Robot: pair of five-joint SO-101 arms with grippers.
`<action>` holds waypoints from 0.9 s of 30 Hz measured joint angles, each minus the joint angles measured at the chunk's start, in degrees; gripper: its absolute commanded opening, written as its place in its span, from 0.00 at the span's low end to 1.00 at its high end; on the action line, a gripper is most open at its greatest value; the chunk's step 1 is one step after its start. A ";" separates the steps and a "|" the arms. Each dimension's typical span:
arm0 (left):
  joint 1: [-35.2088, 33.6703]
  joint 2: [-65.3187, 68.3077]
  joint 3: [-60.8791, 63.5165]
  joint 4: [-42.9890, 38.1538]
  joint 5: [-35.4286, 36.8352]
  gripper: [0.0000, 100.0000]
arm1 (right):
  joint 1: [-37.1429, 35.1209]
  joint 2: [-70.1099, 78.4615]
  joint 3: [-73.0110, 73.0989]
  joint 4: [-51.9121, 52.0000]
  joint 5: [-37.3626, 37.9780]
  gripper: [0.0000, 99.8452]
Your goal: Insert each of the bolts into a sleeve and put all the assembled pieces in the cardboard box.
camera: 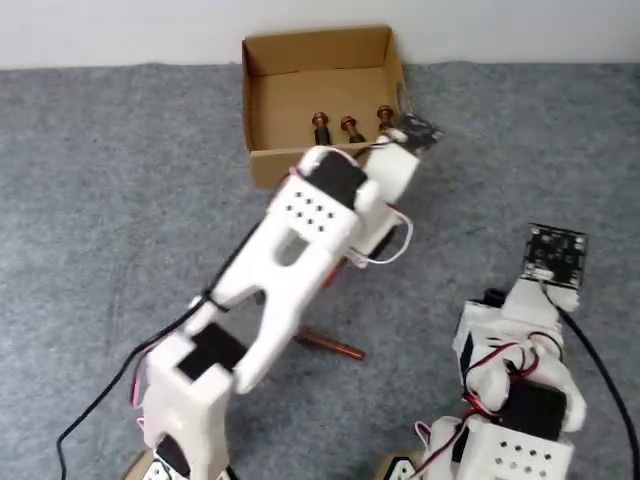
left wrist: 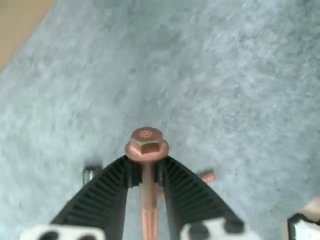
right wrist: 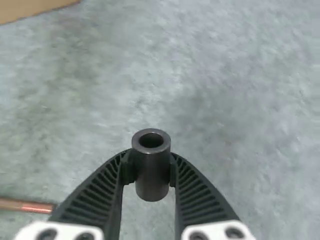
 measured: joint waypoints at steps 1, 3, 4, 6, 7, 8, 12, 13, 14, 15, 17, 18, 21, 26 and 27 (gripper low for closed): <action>-0.35 -2.64 2.81 0.00 0.44 0.00 | -1.05 0.00 0.00 -0.70 0.00 0.01; -0.79 -8.00 7.65 0.09 1.23 0.00 | -3.08 0.00 0.00 -1.85 0.00 0.01; -0.79 -10.64 9.93 0.09 1.58 0.00 | -4.22 0.00 0.09 -2.29 0.00 0.01; -0.62 -16.00 14.15 0.09 2.64 0.00 | -7.12 -0.09 1.32 -3.25 0.00 0.01; -0.62 -18.73 16.26 0.00 3.16 0.00 | -8.70 -0.09 2.29 -3.69 0.00 0.01; -0.62 -21.54 18.55 -0.88 3.60 0.00 | -10.02 0.00 3.16 -4.13 0.00 0.01; -0.62 -32.44 27.43 -5.27 4.40 0.00 | -15.74 0.00 5.80 -6.51 0.00 0.01; -0.62 -35.16 29.80 -6.15 4.48 0.00 | -17.05 0.00 6.24 -7.21 -0.09 0.01; -0.62 -37.63 32.00 -6.86 4.48 0.00 | -18.02 0.00 6.42 -7.74 -0.79 0.01; -0.62 -40.00 34.29 -7.56 4.48 0.00 | -19.16 0.00 6.51 -8.18 -1.58 0.01; -0.62 -44.40 38.86 -9.05 4.48 0.00 | -22.59 0.00 6.51 -8.79 -2.73 0.01; -0.62 -46.24 41.14 -9.93 4.48 0.00 | -23.91 0.00 6.51 -8.88 -3.08 0.01; -0.62 -51.60 47.38 -12.22 4.48 0.00 | -27.69 0.00 6.51 -8.88 -3.60 0.01; -0.62 -61.36 54.33 -19.25 5.10 0.00 | -31.12 0.00 6.51 -11.16 -3.87 0.01; -0.97 -63.65 55.47 -21.63 5.80 0.00 | -31.82 0.00 6.51 -11.87 -3.87 0.01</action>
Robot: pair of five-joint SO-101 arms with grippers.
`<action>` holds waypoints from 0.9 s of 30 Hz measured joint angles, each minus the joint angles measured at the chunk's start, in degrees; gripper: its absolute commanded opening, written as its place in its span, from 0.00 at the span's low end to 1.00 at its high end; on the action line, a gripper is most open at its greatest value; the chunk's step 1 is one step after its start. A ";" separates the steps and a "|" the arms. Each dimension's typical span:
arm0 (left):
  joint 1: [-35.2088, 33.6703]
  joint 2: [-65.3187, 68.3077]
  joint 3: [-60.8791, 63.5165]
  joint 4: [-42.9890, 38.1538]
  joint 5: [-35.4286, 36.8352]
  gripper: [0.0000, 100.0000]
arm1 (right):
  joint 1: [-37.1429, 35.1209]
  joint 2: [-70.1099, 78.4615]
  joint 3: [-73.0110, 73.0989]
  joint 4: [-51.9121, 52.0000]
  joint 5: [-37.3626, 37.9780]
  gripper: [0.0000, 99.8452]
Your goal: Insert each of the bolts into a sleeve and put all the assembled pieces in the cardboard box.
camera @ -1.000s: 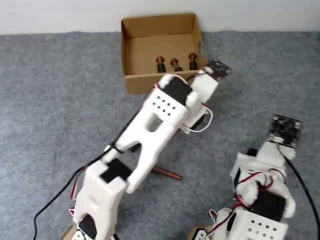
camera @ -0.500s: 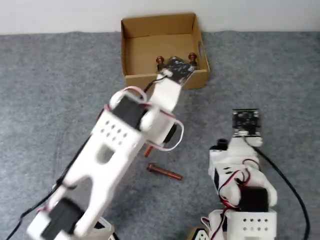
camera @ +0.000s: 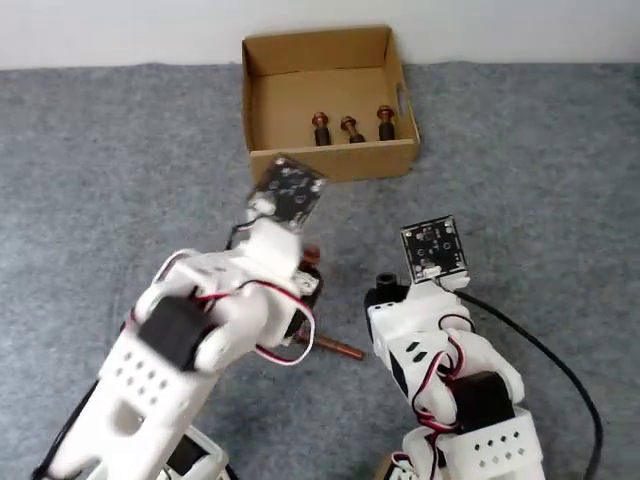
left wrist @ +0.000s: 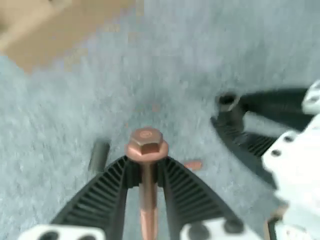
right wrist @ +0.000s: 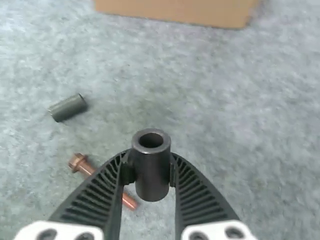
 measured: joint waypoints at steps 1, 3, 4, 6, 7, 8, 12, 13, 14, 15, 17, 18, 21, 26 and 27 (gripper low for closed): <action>-0.44 -2.46 1.49 -2.64 0.79 0.00 | -0.88 0.00 0.00 -0.62 0.00 0.01; -1.93 -7.30 4.92 -8.79 2.11 0.00 | -2.20 0.00 0.00 -1.76 0.00 0.01; -2.64 -9.85 7.03 -11.78 2.46 0.00 | -2.81 0.00 0.00 -2.29 0.00 0.01; -4.22 -14.51 11.43 -17.23 2.46 0.00 | -4.22 0.00 0.00 -3.08 0.00 0.01; -5.27 -16.97 13.71 -19.60 2.46 0.00 | -4.92 0.00 0.00 -3.52 0.00 0.01; -5.89 -19.52 16.00 -21.89 2.46 0.00 | -5.54 0.00 0.00 -4.04 0.00 0.01; -7.47 -29.54 24.35 -30.86 2.46 0.00 | -9.14 0.00 0.00 -6.42 0.00 0.01; -7.65 -31.82 26.29 -32.70 2.46 0.00 | -10.20 0.00 0.00 -7.21 0.00 0.01; -7.65 -34.11 28.04 -34.29 2.46 0.00 | -11.08 0.00 0.00 -8.00 0.35 0.01; -7.65 -36.31 29.45 -35.25 2.46 0.00 | -12.13 0.00 0.00 -8.97 1.05 0.01; -7.47 -39.91 31.74 -36.13 2.46 0.00 | -14.86 0.00 0.00 -11.43 2.64 0.01; -7.47 -41.32 32.44 -36.31 2.64 0.00 | -16.00 0.00 0.00 -12.75 3.60 0.01; -7.47 -44.48 33.05 -36.40 6.15 0.00 | -18.73 0.00 0.00 -15.56 6.86 0.01; -7.47 -45.89 33.05 -36.40 15.91 0.00 | -20.22 0.00 0.00 -18.90 11.34 0.01; -7.30 -45.89 33.05 -36.40 17.41 0.00 | -20.31 0.00 0.00 -19.52 12.40 0.01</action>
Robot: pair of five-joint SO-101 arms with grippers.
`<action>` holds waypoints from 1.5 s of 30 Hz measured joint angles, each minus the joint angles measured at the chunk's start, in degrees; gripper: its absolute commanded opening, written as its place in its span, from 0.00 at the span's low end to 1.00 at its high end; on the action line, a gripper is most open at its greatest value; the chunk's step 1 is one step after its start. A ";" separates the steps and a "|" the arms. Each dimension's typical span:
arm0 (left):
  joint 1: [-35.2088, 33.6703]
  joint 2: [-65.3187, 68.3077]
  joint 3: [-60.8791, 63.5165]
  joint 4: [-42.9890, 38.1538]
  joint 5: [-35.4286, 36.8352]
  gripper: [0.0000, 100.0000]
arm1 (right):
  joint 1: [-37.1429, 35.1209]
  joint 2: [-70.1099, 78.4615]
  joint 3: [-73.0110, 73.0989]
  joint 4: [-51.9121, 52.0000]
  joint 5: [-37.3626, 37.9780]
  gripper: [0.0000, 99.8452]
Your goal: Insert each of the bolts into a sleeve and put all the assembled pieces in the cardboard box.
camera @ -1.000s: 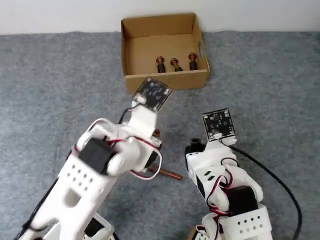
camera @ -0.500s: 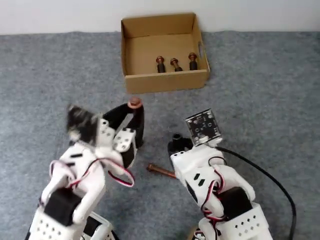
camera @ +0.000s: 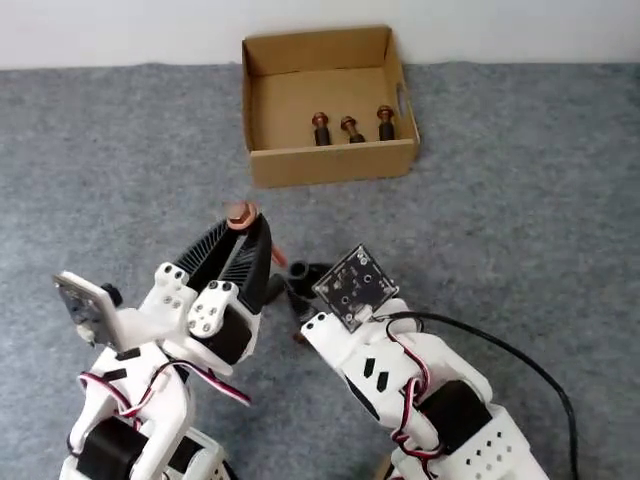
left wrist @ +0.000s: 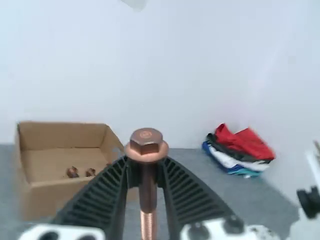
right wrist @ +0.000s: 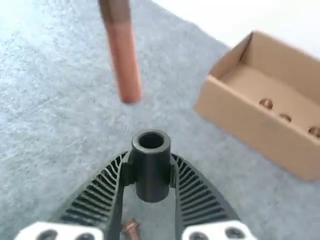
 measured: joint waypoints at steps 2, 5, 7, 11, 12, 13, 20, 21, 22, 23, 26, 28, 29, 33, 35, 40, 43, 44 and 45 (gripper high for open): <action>0.26 0.00 0.00 0.00 2.46 0.00 | -0.70 0.00 0.00 -0.88 2.20 0.01; 0.26 0.00 0.00 0.00 4.04 0.00 | -2.29 0.00 0.00 -1.32 4.57 0.01; 0.18 0.00 0.00 0.00 4.22 0.00 | -2.81 0.00 0.00 -1.32 5.10 0.01; 0.18 0.70 0.00 0.00 4.57 0.00 | -2.81 0.00 0.00 -1.32 5.27 0.01; 0.18 0.79 0.00 0.00 4.66 0.00 | -2.73 0.00 0.00 -1.32 5.27 0.01; 0.26 0.79 0.00 0.00 4.66 0.00 | -2.73 0.00 0.00 -1.32 5.27 0.01; 0.26 0.79 0.00 3.25 4.66 0.00 | -2.73 0.00 -0.18 -1.32 5.27 0.01; 0.18 0.79 0.00 4.04 4.66 0.00 | -2.64 0.00 -0.18 -1.32 5.27 0.01; 0.09 0.70 0.00 4.66 4.66 0.00 | -2.64 0.00 -0.18 -1.32 5.27 0.01; 0.09 0.70 0.00 4.84 4.57 0.00 | -2.64 0.00 -0.18 -1.32 5.27 0.01; 0.09 0.53 0.00 5.01 4.57 0.00 | -2.64 0.00 -0.18 -1.32 5.27 0.01; 0.09 0.53 0.00 5.01 4.57 0.00 | -2.64 0.00 -0.53 -1.32 5.27 0.01; 0.09 0.35 0.00 5.01 4.75 0.00 | -2.64 0.00 -0.79 -1.32 5.27 0.01; 0.09 0.18 0.09 5.01 4.48 0.00 | -2.64 0.00 -0.97 -1.32 5.27 0.01; 0.09 0.18 0.88 4.92 4.66 0.00 | -2.64 0.09 -0.88 -1.32 5.27 0.01; 0.00 0.18 2.02 4.75 4.57 0.00 | -2.64 0.09 -0.79 -1.32 5.45 0.01; 0.09 0.35 2.99 4.92 4.75 0.00 | -2.55 0.09 -1.23 -1.32 7.12 0.01; 0.09 0.18 3.16 4.92 4.75 0.00 | -2.55 0.09 -1.32 -1.32 7.65 0.01; 0.09 0.18 3.25 4.75 4.75 0.00 | -2.55 0.09 -1.32 -1.32 7.91 0.01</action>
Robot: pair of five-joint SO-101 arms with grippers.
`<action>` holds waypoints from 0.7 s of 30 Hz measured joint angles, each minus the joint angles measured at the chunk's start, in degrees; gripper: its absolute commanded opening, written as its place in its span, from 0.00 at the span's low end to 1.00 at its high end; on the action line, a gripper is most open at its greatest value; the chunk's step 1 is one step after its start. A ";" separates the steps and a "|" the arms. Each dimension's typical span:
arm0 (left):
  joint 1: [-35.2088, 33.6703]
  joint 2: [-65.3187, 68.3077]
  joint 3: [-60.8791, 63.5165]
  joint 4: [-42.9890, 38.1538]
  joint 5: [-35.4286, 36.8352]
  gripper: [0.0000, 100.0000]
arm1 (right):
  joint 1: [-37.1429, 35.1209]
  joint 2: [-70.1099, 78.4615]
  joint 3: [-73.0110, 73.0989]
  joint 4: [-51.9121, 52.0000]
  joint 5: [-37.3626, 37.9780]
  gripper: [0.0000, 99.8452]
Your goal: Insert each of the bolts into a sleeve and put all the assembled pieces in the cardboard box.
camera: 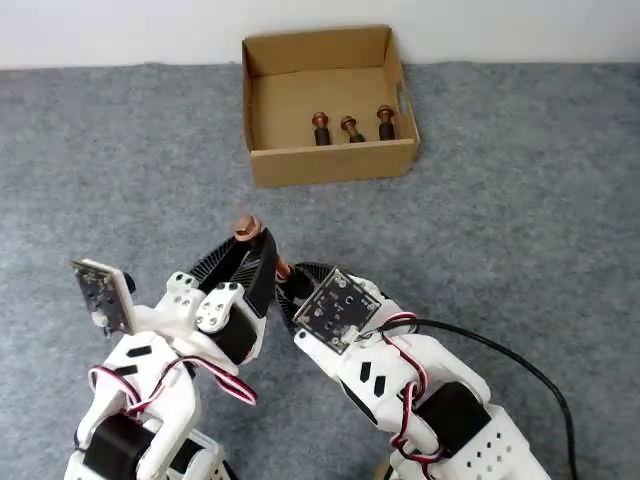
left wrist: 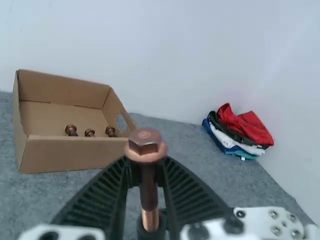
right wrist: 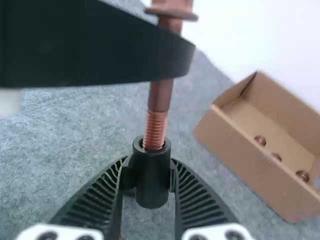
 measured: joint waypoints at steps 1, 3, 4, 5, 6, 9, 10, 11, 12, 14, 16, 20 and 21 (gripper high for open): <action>-0.18 0.00 0.44 -0.62 0.00 0.00 | 0.00 0.00 0.00 0.00 0.18 0.01; -0.97 0.00 1.67 -2.55 0.00 0.00 | 0.00 0.00 0.00 0.00 0.18 0.01; -1.23 0.00 2.11 -3.08 0.00 0.00 | 0.00 0.00 0.00 0.00 0.18 0.01; -1.23 0.00 2.20 -3.25 0.00 0.00 | 0.00 0.00 0.00 0.00 0.18 0.01; -1.14 0.00 2.20 -3.25 0.00 0.00 | 0.00 0.00 0.00 0.00 0.18 0.01; 1.32 0.00 2.02 -1.49 -1.41 0.00 | 0.00 0.00 0.00 0.00 0.18 0.01; 2.37 0.00 1.93 0.26 -1.41 0.00 | 0.00 0.00 0.00 0.00 0.18 0.01; 3.52 0.00 1.85 1.93 -1.85 0.00 | 0.00 0.00 -0.09 0.00 0.18 0.01; 4.75 0.44 1.85 3.60 -2.46 0.00 | 0.00 0.00 -0.09 0.00 0.18 0.01; 6.15 0.18 1.76 6.77 -4.22 0.00 | -0.18 0.00 -0.44 0.00 0.18 0.01; 6.77 -0.09 1.23 8.53 -5.54 0.01 | -0.35 0.00 -0.53 0.00 0.18 0.01; 7.03 -0.18 0.35 11.87 -8.09 0.05 | -0.35 0.09 -0.44 0.09 0.26 0.01; 7.03 -0.18 0.18 12.48 -9.41 0.08 | -0.35 0.09 -0.44 0.09 0.26 0.01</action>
